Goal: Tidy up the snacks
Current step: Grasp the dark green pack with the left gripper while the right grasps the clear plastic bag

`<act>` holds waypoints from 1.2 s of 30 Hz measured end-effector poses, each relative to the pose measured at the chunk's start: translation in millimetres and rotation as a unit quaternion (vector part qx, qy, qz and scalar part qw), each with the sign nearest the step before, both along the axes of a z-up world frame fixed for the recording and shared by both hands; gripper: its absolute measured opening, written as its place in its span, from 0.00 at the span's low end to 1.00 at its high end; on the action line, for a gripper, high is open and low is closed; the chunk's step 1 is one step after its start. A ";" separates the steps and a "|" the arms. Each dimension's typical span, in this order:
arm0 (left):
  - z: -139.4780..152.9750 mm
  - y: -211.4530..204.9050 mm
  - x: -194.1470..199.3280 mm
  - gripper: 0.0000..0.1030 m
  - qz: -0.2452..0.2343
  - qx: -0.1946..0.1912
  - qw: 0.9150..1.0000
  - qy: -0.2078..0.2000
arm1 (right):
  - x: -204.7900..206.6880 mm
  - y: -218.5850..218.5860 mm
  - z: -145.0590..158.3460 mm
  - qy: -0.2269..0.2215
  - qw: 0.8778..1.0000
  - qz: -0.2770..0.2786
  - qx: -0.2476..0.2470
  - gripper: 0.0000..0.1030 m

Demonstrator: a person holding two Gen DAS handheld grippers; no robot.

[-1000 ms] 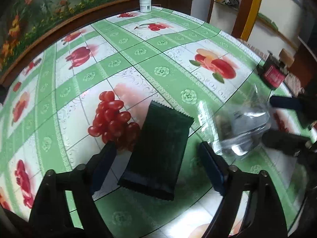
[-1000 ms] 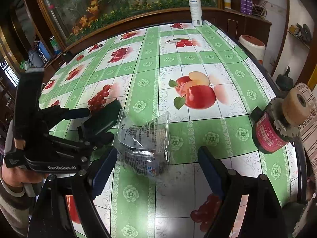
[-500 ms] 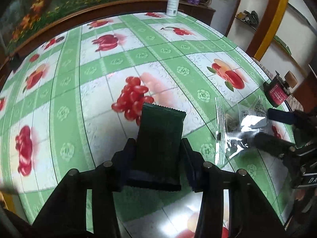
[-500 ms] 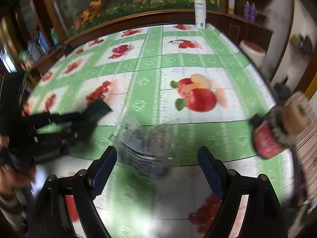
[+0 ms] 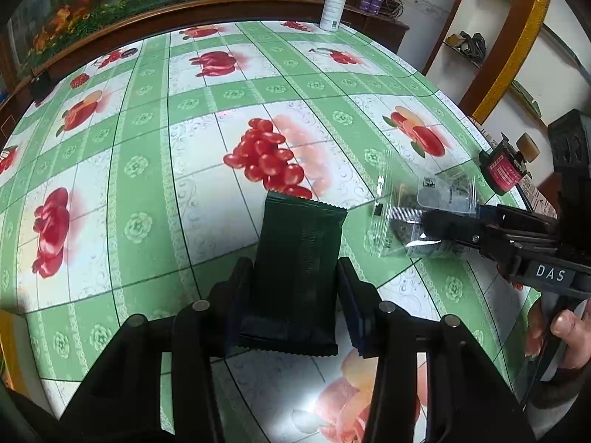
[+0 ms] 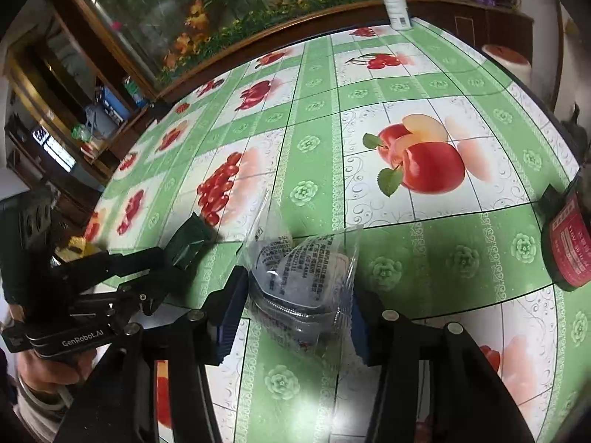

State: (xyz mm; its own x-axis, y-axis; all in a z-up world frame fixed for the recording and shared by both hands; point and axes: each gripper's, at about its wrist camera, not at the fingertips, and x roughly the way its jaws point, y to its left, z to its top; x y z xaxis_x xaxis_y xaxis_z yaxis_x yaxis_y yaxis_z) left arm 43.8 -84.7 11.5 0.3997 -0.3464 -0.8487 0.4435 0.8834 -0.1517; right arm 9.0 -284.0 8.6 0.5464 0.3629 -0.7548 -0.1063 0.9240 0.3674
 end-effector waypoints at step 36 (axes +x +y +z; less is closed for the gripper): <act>4.3 39.9 -29.7 0.47 0.052 -0.023 0.998 0.004 | -22.5 92.5 29.4 -0.079 0.931 0.214 -0.284 0.89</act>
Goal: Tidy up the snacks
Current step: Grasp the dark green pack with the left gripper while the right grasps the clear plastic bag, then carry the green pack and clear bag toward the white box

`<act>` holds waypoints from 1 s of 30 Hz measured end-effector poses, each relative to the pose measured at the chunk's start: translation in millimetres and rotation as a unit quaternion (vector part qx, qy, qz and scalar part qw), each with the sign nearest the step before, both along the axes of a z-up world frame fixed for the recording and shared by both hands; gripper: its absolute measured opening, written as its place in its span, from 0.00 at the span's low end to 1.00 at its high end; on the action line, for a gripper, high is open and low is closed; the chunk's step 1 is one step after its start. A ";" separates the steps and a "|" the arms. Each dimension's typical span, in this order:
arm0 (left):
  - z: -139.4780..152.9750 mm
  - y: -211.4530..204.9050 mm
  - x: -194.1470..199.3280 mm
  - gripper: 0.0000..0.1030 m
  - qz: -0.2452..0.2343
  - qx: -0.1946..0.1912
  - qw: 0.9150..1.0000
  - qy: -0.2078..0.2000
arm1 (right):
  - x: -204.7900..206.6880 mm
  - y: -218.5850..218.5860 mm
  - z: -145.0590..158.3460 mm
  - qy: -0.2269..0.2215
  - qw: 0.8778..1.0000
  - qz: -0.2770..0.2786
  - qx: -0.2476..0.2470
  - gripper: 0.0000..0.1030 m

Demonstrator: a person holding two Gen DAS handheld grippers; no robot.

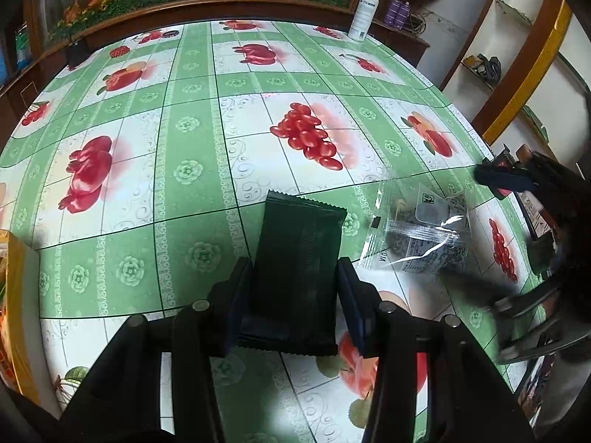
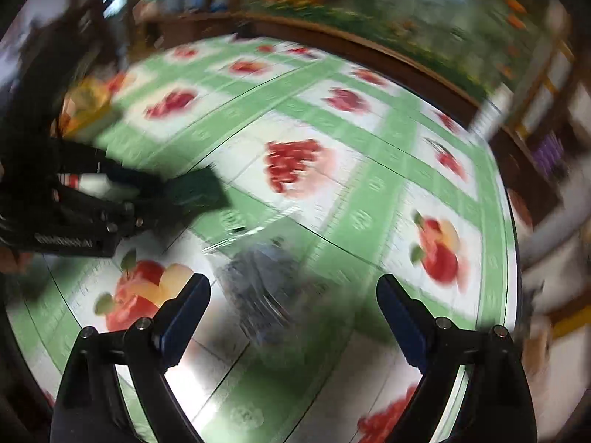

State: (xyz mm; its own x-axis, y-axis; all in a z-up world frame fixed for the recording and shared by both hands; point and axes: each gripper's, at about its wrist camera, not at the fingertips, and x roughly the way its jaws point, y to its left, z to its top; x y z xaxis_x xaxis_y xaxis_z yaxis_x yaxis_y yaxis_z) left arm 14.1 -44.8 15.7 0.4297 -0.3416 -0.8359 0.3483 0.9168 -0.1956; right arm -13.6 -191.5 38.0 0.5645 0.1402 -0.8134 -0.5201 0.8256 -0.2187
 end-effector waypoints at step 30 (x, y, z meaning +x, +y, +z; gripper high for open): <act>28.8 50.2 -60.3 0.47 0.072 0.039 0.992 -0.099 | -37.0 23.2 12.2 -0.001 0.977 -0.053 0.207 0.56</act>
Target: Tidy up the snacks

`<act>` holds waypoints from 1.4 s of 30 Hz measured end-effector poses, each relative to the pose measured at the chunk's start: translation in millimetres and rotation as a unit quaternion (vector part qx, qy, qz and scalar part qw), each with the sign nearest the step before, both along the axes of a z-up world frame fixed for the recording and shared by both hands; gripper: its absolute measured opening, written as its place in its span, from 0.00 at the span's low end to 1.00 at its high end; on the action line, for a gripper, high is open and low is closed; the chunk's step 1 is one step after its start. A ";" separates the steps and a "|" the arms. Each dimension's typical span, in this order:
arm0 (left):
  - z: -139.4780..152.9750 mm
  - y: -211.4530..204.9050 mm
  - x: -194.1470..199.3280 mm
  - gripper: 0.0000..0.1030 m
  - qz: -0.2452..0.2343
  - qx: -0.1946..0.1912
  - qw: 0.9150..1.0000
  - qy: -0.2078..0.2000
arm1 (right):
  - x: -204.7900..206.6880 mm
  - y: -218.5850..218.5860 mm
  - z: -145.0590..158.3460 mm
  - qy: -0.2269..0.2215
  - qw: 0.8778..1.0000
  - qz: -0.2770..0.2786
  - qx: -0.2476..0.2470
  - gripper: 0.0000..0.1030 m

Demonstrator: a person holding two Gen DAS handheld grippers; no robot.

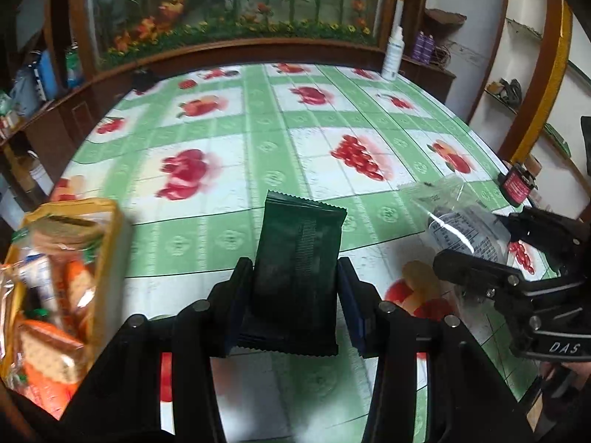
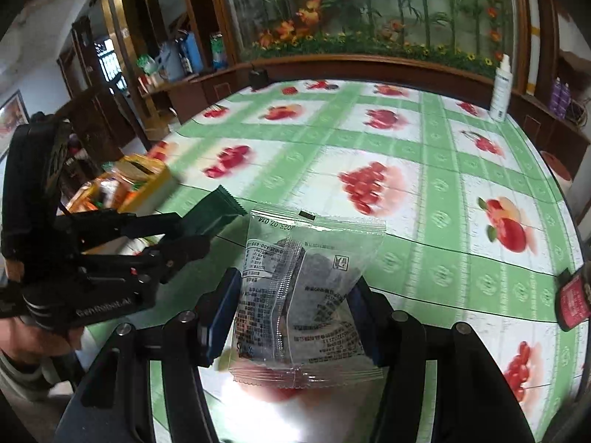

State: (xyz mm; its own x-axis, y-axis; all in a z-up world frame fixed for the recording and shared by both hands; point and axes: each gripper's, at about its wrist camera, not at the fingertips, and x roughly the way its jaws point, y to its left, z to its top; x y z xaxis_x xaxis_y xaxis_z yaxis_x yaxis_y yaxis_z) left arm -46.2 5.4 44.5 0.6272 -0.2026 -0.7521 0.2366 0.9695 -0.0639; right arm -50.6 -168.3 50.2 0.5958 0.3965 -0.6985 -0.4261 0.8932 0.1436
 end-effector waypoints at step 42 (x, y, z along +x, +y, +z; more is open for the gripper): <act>25.6 174.7 -76.5 0.46 0.164 -0.041 0.985 -0.046 | 15.8 161.1 3.8 0.028 0.990 0.136 -0.024 0.84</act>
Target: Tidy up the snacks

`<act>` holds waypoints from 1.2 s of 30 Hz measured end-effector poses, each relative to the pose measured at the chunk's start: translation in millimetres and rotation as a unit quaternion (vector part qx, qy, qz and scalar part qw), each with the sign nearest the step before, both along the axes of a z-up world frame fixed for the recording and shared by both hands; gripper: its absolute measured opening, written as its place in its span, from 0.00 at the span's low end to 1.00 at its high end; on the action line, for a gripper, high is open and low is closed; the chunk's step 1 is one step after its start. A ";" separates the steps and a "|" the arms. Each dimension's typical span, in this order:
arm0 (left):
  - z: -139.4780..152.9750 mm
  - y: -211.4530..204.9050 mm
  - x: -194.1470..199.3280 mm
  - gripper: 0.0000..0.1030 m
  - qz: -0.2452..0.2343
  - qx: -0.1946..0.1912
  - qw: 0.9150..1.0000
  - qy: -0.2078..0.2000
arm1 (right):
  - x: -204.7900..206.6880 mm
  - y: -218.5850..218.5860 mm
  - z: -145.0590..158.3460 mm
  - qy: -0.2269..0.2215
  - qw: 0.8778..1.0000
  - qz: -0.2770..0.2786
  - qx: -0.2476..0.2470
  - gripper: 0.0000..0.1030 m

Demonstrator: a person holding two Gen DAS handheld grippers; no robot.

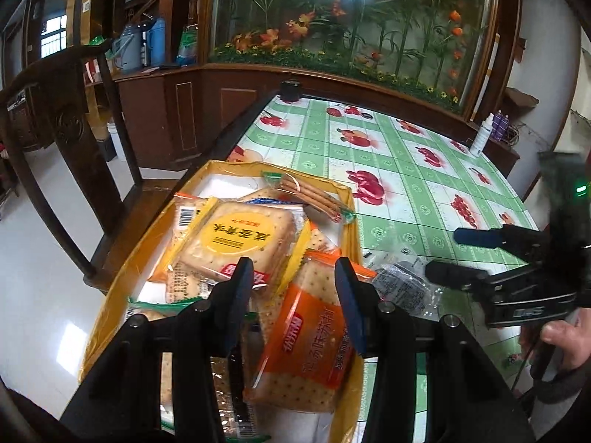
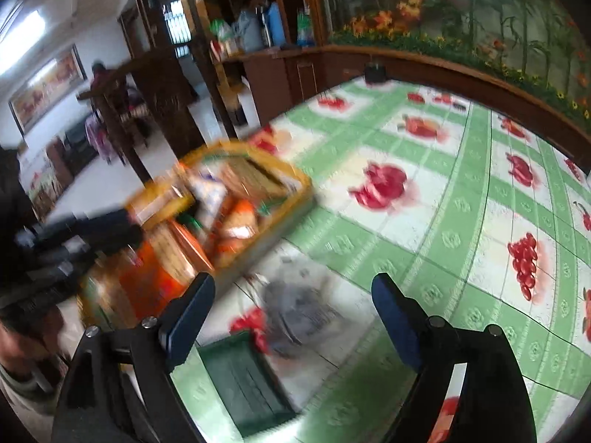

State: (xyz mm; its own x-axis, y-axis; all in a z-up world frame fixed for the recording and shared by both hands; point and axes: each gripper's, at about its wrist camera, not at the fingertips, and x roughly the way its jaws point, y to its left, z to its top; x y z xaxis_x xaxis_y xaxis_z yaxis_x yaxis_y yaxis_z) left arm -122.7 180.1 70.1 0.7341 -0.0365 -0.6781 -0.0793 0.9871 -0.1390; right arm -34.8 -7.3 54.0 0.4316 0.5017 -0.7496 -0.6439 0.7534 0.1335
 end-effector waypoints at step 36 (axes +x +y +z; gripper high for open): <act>-73.7 -192.6 26.4 0.81 -0.563 0.246 0.773 0.157 | 14.6 -127.4 -6.5 0.051 0.990 -0.087 0.097 0.84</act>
State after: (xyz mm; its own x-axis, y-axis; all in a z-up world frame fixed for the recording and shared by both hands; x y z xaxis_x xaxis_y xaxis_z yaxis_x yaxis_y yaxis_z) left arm -96.3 -12.5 -3.6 0.2216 -0.2135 -0.9515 0.9153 0.3822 0.1274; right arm -20.2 -134.7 47.5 0.4503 0.5651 -0.6913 -0.4828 0.8054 0.3439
